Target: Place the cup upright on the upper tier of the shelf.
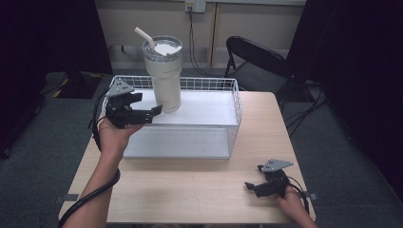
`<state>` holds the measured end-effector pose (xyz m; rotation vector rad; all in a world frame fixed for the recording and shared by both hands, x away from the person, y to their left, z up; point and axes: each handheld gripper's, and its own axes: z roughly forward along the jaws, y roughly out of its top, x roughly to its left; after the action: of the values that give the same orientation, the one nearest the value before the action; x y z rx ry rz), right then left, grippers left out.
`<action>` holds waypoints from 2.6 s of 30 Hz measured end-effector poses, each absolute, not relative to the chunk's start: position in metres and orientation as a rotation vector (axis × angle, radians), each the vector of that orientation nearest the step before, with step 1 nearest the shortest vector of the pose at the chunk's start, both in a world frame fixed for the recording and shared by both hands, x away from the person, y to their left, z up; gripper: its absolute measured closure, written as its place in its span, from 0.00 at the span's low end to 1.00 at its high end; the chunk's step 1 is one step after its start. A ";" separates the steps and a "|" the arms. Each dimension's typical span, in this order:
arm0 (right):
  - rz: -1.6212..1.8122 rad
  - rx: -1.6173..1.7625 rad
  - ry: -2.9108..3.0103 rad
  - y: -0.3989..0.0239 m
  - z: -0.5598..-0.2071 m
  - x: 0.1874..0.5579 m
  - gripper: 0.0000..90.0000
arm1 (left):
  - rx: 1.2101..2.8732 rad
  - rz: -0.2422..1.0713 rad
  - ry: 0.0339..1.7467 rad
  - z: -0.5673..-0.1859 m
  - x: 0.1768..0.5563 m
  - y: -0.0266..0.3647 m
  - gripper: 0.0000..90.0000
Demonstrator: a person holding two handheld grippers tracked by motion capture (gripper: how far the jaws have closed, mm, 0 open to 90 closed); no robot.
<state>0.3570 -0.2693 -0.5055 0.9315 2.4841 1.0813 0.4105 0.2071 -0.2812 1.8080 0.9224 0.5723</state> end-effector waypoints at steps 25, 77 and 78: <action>1.079 0.929 2.487 -0.269 -0.506 0.357 0.11 | 1.814 0.535 0.920 -0.298 0.373 0.232 0.18; 1.079 0.929 2.487 -0.269 -0.506 0.357 0.11 | 1.781 0.458 0.990 -0.393 0.337 0.261 0.18; 1.079 0.928 2.487 -0.269 -0.506 0.357 0.11 | 1.777 0.455 0.991 -0.395 0.337 0.262 0.18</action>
<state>0.3570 -0.2694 -0.5056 0.9284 2.4867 1.0788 0.3366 0.2615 -0.3953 1.7769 0.9912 0.4546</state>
